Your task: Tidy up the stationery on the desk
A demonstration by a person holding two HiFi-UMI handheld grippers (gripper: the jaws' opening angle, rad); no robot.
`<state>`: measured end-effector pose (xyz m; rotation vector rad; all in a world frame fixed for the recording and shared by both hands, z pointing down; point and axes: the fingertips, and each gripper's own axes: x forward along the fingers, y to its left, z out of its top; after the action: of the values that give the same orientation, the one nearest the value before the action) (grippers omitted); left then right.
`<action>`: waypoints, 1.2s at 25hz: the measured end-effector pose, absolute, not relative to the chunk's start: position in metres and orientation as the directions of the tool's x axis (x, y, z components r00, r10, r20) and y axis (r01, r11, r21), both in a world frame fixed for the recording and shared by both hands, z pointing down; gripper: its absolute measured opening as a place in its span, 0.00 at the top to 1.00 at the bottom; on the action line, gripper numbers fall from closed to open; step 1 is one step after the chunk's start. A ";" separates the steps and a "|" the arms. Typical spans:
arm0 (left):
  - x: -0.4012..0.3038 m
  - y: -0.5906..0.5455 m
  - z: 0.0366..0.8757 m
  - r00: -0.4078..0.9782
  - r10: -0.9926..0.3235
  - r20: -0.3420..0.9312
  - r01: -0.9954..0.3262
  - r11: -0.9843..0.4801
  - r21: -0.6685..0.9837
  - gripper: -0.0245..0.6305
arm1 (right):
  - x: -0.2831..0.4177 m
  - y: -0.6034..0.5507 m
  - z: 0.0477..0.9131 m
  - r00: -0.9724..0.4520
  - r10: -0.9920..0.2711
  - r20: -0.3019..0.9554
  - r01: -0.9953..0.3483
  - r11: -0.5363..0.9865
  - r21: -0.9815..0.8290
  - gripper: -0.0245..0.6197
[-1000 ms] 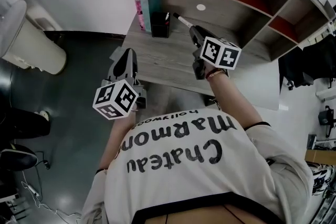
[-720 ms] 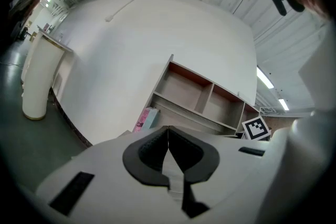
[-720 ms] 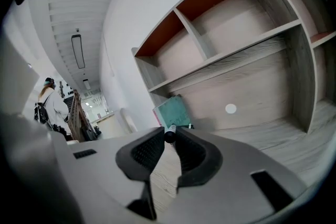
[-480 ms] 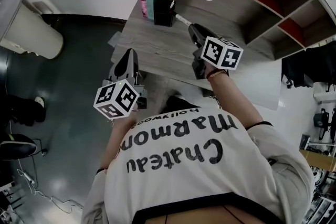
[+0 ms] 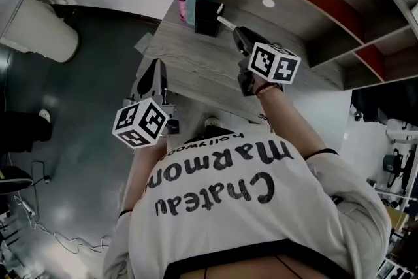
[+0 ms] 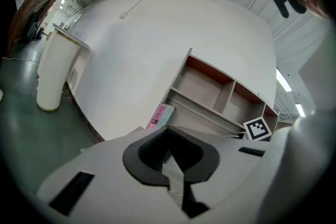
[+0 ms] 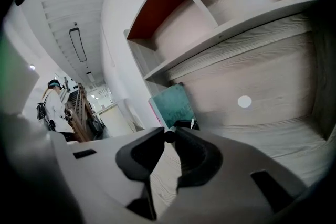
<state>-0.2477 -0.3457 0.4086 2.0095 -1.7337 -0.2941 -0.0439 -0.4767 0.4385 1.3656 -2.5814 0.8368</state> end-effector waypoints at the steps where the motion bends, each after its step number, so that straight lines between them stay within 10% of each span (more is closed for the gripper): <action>1: -0.249 -0.348 0.410 0.171 -0.975 0.143 -0.874 -0.083 0.479 0.94 | -0.046 -0.481 0.442 -0.598 -0.725 0.341 -0.786 0.449 -0.425 0.85; 30: -0.288 -0.326 0.434 -0.039 -0.972 0.232 -0.878 0.144 0.456 0.94 | -0.087 -0.544 0.479 -0.609 -0.656 0.445 -0.791 0.543 -0.282 0.84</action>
<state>-0.2885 -0.3265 0.4342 1.7647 -1.9472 -0.2577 -0.0871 -0.5437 0.4788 1.2034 -2.4962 0.6697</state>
